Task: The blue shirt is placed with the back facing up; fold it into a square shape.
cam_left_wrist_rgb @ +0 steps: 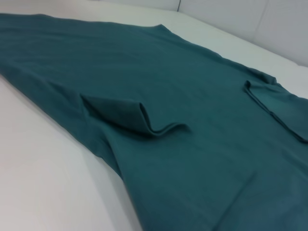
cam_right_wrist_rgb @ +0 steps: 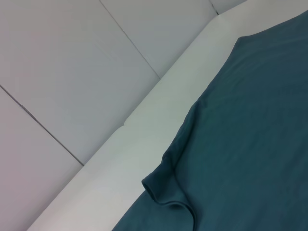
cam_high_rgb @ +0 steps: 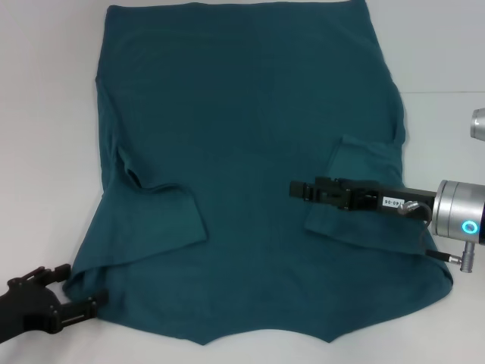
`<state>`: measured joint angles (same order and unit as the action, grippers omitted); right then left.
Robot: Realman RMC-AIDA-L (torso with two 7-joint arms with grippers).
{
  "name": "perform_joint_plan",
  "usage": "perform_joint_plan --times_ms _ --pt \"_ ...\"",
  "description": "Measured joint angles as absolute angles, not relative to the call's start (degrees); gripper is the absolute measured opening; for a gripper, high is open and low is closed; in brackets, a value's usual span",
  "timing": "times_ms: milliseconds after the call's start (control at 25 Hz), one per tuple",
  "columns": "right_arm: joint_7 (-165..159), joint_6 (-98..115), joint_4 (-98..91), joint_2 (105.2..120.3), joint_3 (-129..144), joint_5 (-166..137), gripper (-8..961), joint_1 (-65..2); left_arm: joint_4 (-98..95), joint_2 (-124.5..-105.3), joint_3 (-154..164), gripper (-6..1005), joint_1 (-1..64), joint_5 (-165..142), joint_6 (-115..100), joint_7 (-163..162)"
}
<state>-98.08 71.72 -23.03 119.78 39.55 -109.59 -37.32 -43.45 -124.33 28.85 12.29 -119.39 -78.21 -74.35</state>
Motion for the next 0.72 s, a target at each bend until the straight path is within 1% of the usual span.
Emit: perform_joint_plan --times_ms 720 --pt "-98.15 71.57 -23.03 119.78 39.55 -109.43 901 -37.25 -42.8 -124.32 31.62 920 13.79 -120.32 -78.96 -74.65"
